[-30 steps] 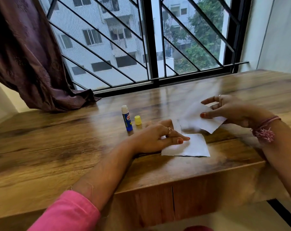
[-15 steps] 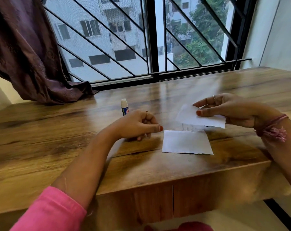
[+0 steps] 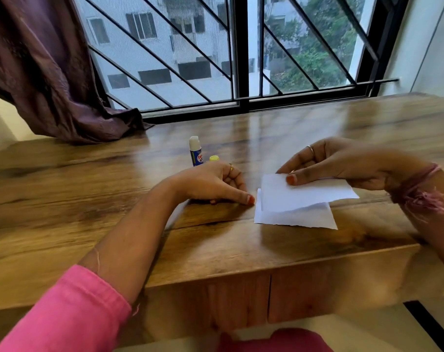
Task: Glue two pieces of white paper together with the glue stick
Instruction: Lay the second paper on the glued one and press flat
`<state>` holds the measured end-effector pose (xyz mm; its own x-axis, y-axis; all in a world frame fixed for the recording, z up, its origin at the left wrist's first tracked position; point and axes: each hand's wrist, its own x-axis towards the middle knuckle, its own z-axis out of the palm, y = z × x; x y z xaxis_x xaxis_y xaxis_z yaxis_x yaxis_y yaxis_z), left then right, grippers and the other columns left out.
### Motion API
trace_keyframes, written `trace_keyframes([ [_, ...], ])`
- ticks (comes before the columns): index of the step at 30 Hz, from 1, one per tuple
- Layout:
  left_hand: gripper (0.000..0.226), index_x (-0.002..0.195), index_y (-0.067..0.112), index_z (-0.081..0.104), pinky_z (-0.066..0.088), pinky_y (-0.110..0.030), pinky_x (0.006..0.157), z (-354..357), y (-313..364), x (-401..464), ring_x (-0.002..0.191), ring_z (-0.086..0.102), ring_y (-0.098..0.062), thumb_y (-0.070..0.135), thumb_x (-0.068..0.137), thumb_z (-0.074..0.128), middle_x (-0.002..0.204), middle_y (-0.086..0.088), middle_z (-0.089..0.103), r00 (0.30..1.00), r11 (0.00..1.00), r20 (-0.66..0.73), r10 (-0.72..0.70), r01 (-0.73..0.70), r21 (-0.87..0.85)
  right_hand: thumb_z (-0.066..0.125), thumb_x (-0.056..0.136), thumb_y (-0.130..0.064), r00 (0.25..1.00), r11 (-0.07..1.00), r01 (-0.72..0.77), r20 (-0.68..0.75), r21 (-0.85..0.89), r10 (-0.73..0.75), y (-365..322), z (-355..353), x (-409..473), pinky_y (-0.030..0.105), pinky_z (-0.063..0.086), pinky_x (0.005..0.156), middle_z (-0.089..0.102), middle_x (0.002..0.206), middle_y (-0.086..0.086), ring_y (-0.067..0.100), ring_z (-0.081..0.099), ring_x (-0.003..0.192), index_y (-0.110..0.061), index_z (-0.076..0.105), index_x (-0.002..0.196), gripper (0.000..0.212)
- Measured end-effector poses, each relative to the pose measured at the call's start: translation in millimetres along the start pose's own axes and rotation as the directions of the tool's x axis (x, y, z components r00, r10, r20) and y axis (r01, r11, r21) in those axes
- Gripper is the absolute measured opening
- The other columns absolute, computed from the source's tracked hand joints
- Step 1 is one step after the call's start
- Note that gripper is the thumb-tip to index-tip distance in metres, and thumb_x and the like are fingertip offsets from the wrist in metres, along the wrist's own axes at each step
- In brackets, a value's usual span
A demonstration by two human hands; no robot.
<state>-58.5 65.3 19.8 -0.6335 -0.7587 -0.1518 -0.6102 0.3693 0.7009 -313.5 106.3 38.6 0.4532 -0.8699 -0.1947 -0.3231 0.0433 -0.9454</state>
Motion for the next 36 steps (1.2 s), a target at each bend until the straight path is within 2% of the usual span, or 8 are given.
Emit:
trace_keyframes([
  [4,0.029,0.089,0.01,0.067,0.036,-0.013,0.043,-0.3,0.6,0.5,0.047,0.045,-0.007,0.035,0.078,0.076,0.054,0.012,0.058,1.0,1.0,-0.01,-0.022,0.022,0.008,0.076,0.064,-0.017,1.0,0.999,-0.005,-0.001,-0.039,0.005,-3.7,2.8,3.1,0.019,0.053,0.048,0.075,0.086,0.012,0.017,0.071,0.065,-0.01,0.074,0.098,0.035],
  [11,0.025,0.085,0.015,0.066,0.039,-0.014,0.046,-0.2,1.9,0.6,0.052,0.048,-0.005,0.037,0.078,0.075,0.057,0.012,0.058,0.999,0.999,0.0,-0.038,0.038,0.018,0.077,0.062,-0.021,0.998,0.997,0.01,-0.054,-0.075,-0.014,3.8,6.4,10.0,0.02,0.054,0.05,0.075,0.086,0.008,0.016,0.07,0.069,-0.01,0.072,0.1,0.04],
  [18,0.022,0.082,0.018,0.066,0.037,-0.015,0.045,-0.5,1.0,0.2,0.054,0.047,-0.01,0.038,0.078,0.075,0.056,0.01,0.056,1.0,1.0,0.008,-0.026,0.026,0.013,0.079,0.058,-0.027,0.998,0.993,0.037,-0.052,-0.11,-0.043,7.9,7.3,13.4,0.024,0.058,0.062,0.075,0.086,0.007,0.019,0.069,0.076,-0.012,0.071,0.101,0.046],
  [21,0.021,0.081,0.019,0.066,0.037,-0.016,0.045,-0.4,0.7,0.1,0.057,0.047,-0.013,0.038,0.078,0.076,0.057,0.009,0.056,1.0,1.0,0.01,-0.017,0.017,0.01,0.077,0.063,-0.025,0.998,0.992,0.026,-0.047,-0.123,-0.032,7.5,7.8,13.0,0.022,0.056,0.057,0.075,0.088,0.007,0.019,0.069,0.075,-0.013,0.071,0.102,0.042],
  [27,0.02,0.081,0.02,0.066,0.037,-0.013,0.044,-0.8,0.7,0.5,0.051,0.047,-0.006,0.038,0.078,0.076,0.056,0.011,0.057,1.0,1.0,0.014,-0.024,0.024,0.009,0.077,0.062,-0.027,0.998,0.987,0.012,-0.063,-0.158,-0.023,7.3,9.7,12.6,0.021,0.055,0.056,0.076,0.087,0.007,0.018,0.069,0.074,-0.013,0.072,0.101,0.042],
  [33,0.019,0.08,0.02,0.066,0.037,-0.014,0.045,-0.7,0.7,0.5,0.054,0.048,-0.007,0.037,0.078,0.076,0.058,0.01,0.058,0.999,1.0,0.019,-0.026,0.026,0.005,0.077,0.059,-0.03,0.997,0.983,0.008,-0.078,-0.182,-0.022,7.3,11.4,12.3,0.02,0.056,0.059,0.076,0.089,0.008,0.016,0.069,0.075,-0.013,0.073,0.099,0.045],
  [36,0.019,0.081,0.02,0.066,0.037,-0.014,0.044,-0.6,0.8,0.5,0.053,0.048,-0.006,0.037,0.078,0.076,0.056,0.011,0.057,0.999,1.0,0.019,-0.03,0.03,0.002,0.075,0.061,-0.029,0.997,0.982,0.001,-0.075,-0.191,-0.015,6.6,12.2,12.1,0.019,0.054,0.056,0.076,0.088,0.007,0.015,0.069,0.073,-0.013,0.073,0.099,0.042],
])
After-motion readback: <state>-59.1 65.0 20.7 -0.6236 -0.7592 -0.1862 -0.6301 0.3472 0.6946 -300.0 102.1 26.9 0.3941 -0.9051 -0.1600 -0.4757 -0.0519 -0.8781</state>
